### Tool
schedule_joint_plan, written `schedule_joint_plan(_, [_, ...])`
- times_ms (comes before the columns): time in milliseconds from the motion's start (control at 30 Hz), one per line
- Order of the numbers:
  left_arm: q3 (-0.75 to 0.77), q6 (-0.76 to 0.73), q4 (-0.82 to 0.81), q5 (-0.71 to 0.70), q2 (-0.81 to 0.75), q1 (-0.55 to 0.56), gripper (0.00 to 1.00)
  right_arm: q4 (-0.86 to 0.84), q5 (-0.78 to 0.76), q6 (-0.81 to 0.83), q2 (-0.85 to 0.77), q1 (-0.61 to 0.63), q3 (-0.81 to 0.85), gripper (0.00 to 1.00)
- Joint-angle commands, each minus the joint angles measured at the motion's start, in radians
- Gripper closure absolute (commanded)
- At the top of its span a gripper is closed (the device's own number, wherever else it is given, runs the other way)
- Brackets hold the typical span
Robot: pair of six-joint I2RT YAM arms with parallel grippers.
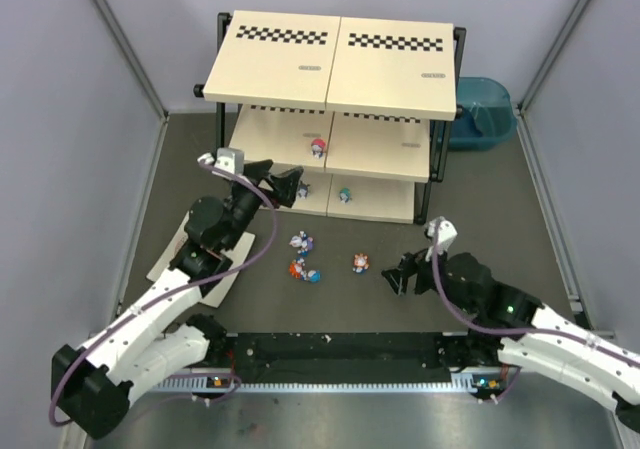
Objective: Place and organize the plastic toys onto the shelf
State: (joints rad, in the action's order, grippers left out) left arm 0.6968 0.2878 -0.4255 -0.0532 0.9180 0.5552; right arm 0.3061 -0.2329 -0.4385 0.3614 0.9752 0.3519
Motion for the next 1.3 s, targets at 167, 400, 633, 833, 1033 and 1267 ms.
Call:
schedule_joint_plan(167, [-0.265, 0.187, 0.162, -0.039, -0.263, 0.008, 0.13, -0.156, -0.037, -0.207, 0.402, 0.007, 0.015, 0.3])
schedule_joint_plan(400, [-0.379, 0.266, 0.195, -0.016, -0.375, 0.011, 0.13, -0.384, 0.085, -0.321, 0.586, -0.066, -0.025, 0.28])
schedule_joint_plan(633, [-0.431, 0.294, 0.217, 0.003, -0.438, 0.012, 0.13, -0.424, 0.118, -0.348, 0.783, -0.095, 0.058, 0.25])
schedule_joint_plan(833, [-0.45, 0.307, 0.232, 0.004, -0.469, 0.012, 0.13, -0.493, 0.135, -0.379, 0.889, -0.107, 0.088, 0.29])
schedule_joint_plan(1033, [-0.459, 0.31, 0.232, 0.01, -0.476, 0.012, 0.13, -0.513, 0.132, -0.394, 0.947, -0.116, 0.105, 0.35])
schedule_joint_plan(1267, [-0.465, 0.313, 0.235, 0.012, -0.472, 0.012, 0.13, -0.507, 0.124, -0.396, 0.993, -0.118, 0.118, 0.57])
